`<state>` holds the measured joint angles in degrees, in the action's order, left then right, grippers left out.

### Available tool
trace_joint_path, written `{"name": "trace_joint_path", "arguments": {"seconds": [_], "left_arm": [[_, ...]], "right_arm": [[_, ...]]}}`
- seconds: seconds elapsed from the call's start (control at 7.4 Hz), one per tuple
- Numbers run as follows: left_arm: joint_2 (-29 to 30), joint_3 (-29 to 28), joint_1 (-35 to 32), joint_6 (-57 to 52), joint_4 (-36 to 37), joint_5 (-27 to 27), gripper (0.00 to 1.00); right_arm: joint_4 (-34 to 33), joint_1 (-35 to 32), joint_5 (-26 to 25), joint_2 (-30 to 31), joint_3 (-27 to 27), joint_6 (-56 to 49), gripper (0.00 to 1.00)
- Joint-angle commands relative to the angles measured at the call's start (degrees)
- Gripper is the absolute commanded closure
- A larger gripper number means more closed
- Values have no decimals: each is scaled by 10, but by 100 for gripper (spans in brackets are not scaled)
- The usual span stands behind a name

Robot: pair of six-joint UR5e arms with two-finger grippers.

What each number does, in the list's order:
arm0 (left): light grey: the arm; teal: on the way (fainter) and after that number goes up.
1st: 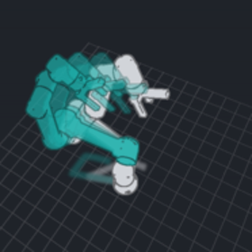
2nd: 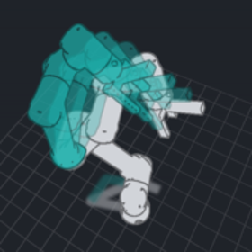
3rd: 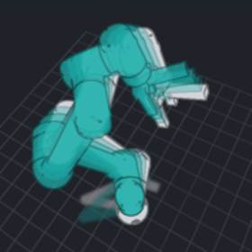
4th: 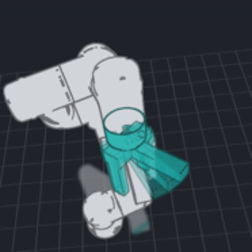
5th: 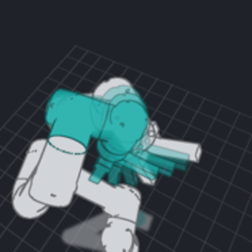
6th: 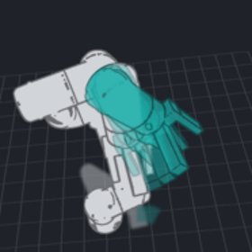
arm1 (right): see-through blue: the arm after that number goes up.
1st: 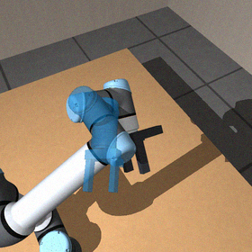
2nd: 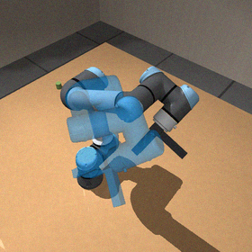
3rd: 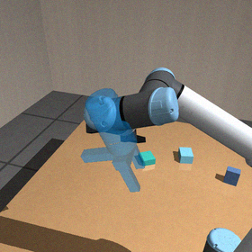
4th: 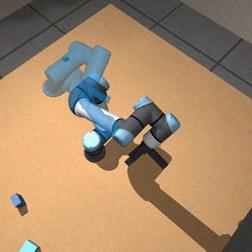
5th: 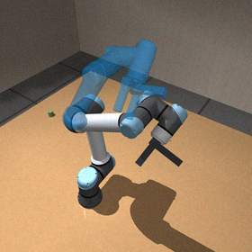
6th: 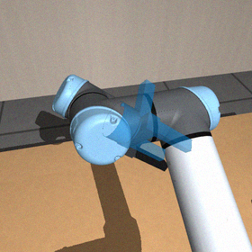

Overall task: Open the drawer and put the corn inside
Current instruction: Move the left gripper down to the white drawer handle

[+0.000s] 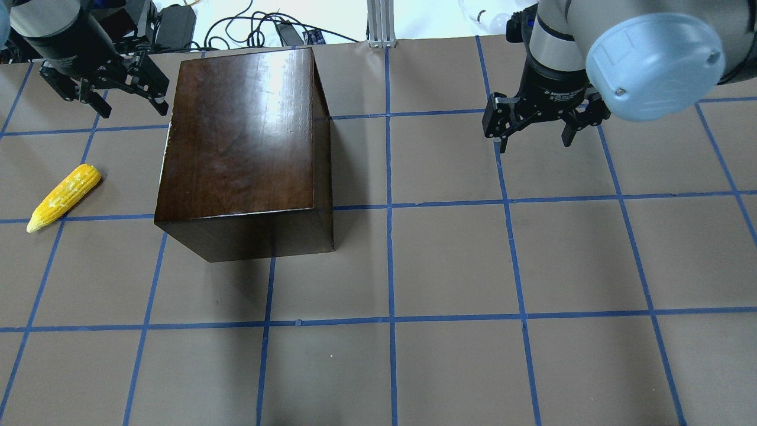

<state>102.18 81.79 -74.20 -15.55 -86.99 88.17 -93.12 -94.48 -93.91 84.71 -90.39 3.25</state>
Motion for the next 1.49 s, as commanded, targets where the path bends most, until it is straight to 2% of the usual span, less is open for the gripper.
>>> {"name": "trace_joint_path", "arguments": {"seconds": [0.0,0.14,0.27,0.68,1.35], "left_arm": [[41,5,54,-67,20,-17,0],[61,9,81,-120,32,-18,0],[74,9,92,-125,39,-19,0],[109,14,95,-148,46,-73,0],[120,32,101,-161,64,-113,0]], "right_arm": [[0,0,0,-1,-1,0,0],[0,0,0,0,-1,0,0],[0,0,0,-1,-1,0,0],[0,0,0,-1,-1,0,0],[0,0,0,0,-1,0,0]]}}
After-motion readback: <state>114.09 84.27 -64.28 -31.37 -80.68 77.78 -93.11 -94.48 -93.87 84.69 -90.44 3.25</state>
